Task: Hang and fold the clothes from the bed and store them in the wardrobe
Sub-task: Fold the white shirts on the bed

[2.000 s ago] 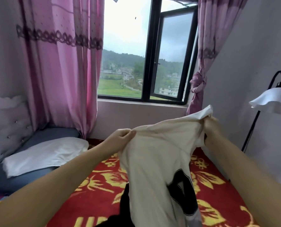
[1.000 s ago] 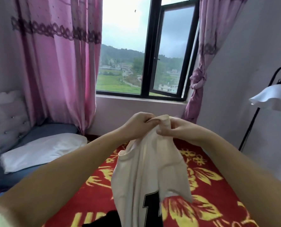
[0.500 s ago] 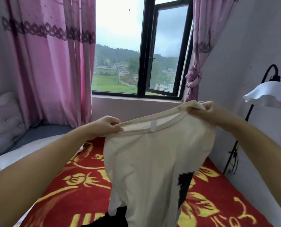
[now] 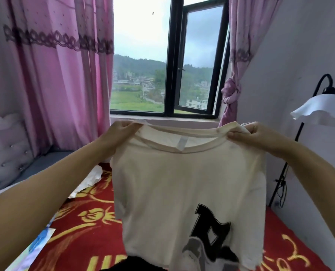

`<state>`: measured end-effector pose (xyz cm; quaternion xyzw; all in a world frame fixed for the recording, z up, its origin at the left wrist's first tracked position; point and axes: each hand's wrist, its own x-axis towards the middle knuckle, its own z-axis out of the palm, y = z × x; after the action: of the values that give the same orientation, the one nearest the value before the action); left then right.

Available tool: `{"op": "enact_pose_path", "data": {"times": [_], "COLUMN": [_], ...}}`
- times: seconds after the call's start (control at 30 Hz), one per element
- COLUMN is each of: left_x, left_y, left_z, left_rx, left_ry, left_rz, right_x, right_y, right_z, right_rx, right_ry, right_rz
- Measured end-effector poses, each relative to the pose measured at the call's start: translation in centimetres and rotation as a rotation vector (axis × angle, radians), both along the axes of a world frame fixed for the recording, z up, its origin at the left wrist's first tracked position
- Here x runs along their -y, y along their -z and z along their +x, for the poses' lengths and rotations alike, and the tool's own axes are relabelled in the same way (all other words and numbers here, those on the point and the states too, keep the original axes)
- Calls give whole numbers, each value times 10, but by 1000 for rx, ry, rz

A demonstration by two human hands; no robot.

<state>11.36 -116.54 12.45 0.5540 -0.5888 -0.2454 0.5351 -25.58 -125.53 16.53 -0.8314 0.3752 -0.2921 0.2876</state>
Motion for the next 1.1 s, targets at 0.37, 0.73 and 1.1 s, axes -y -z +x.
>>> {"op": "enact_pose_path", "data": {"times": [0.37,0.73,1.1], "left_x": [-28,16,3], "left_y": [-36,16,1], "left_z": [32,-85,-101], "left_rx": [240,-461,103], "left_ry": [226,81,-10], "left_rz": [164,439,-34], "right_x": [-5,12,-32], "right_y": [-8,66,43], "right_z": [-24,116,116], "right_rx": [100,140,124], "right_ry": [-186,205,-295], "right_rz": [204,125,7]}}
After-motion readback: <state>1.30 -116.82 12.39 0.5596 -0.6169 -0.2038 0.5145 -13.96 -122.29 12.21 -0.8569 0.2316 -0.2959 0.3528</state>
